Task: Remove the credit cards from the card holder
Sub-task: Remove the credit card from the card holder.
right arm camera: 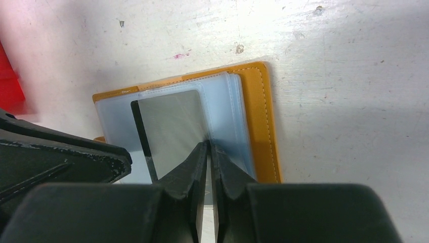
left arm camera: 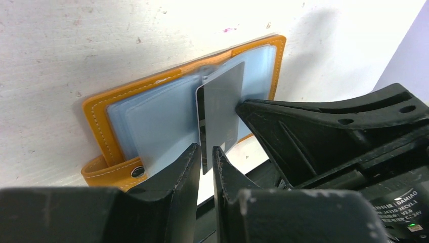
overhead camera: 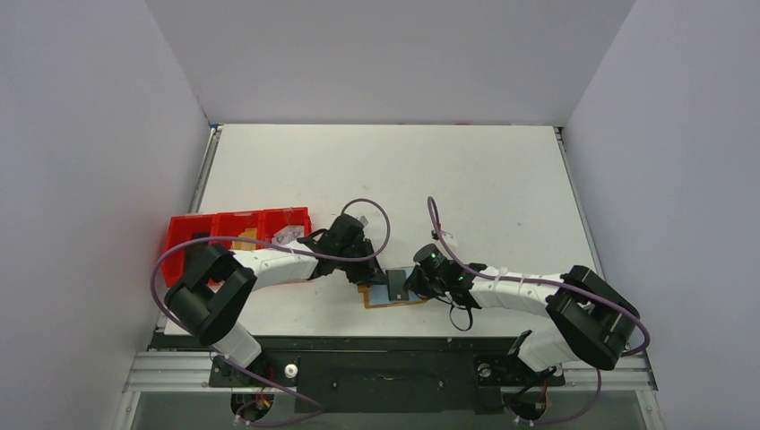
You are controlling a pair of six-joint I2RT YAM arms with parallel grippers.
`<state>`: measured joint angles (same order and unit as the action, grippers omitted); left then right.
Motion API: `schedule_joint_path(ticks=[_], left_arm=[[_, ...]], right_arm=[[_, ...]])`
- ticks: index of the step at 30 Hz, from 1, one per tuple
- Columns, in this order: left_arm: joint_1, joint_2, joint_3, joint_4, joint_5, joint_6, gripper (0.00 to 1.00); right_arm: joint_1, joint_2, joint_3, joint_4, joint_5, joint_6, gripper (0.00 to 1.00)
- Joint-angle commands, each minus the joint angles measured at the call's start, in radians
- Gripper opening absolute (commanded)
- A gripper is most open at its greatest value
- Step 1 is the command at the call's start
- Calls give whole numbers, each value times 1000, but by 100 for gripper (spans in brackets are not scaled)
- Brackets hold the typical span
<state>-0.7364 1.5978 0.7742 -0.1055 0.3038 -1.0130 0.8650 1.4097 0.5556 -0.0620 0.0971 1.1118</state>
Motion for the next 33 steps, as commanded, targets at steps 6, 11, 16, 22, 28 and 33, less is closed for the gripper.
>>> schedule_joint_path(ticks=[6,11,16,22,28,33], left_arm=[[5,9,-9,90,47,-1,13],[4,22,-2,84,33,10,13],[4,37,-2,68,17,20,13],[1,61,-7,106,41,17,13],[-2,77,-10,159,68,-2,13],[-2,88,-18,174,83,-18,8]], right_arm=[[12,52,-9,-52,9,-5,5],[12,48,-9,-58,13,-7,5],[13,49,-9,-57,12,-4,5],[13,51,-5,-60,12,-7,4],[14,54,-5,-60,11,-6,4],[14,55,-6,-61,16,-6,4]])
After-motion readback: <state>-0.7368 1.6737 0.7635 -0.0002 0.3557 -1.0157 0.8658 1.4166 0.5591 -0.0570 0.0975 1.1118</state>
